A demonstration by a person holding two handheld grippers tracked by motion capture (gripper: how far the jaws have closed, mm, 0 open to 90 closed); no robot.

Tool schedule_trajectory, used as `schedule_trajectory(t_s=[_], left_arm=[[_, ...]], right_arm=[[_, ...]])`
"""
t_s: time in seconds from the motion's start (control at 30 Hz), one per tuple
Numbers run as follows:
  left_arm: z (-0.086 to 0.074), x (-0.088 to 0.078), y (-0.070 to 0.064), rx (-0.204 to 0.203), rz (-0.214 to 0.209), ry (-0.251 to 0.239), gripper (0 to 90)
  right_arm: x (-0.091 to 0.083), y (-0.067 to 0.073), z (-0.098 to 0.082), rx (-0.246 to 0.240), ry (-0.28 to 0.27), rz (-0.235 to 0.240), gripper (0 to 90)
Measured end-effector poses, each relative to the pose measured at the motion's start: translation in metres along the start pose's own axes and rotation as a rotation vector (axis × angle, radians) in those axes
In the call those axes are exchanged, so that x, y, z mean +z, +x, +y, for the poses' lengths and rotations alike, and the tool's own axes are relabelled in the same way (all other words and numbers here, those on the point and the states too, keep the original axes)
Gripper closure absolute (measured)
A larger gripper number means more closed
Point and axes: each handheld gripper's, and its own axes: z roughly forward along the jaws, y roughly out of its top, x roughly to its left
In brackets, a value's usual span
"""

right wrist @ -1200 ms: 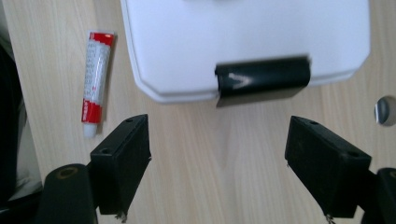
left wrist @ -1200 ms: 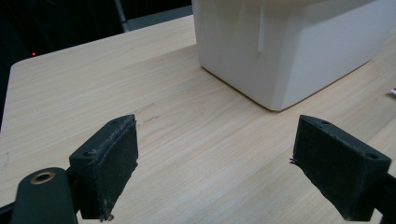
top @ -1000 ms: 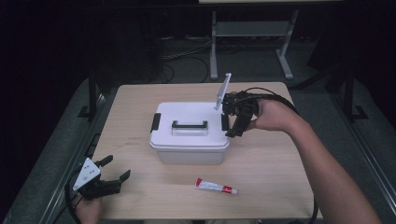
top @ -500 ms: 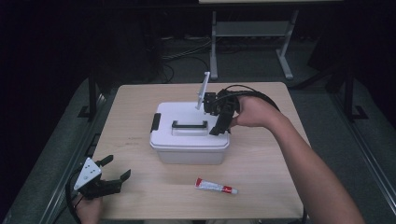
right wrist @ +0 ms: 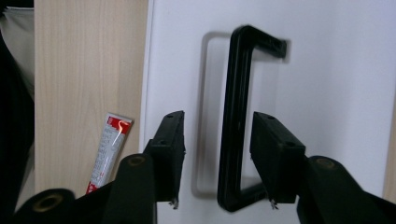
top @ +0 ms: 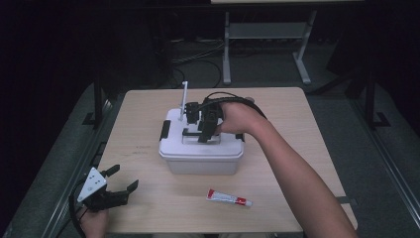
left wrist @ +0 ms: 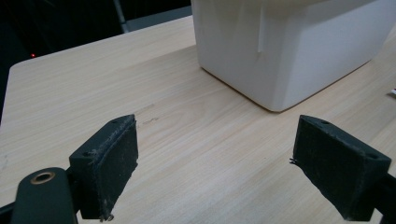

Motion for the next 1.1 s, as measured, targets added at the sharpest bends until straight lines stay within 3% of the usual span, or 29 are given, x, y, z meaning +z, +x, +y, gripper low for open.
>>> schedule_trajectory(t_s=[0.4, 0.6, 0.77, 1.1], left_arm=[[0.000, 0.000, 0.001, 0.003, 0.003, 0.002, 13.5], [0.000, 0.000, 0.001, 0.005, 0.003, 0.002, 13.5], [0.000, -0.001, 0.001, -0.001, 0.002, -0.003, 13.5], [-0.001, 0.000, 0.002, -0.003, -0.001, -0.003, 13.5]], right_arm=[[0.013, -0.004, 0.009, -0.022, 0.066, -0.010, 73.8], [0.008, -0.006, 0.008, -0.017, 0.066, -0.022, 75.7], [-0.004, -0.011, 0.010, -0.015, 0.064, -0.064, 79.6], [-0.002, -0.023, 0.012, 0.005, 0.077, -0.064, 80.7]])
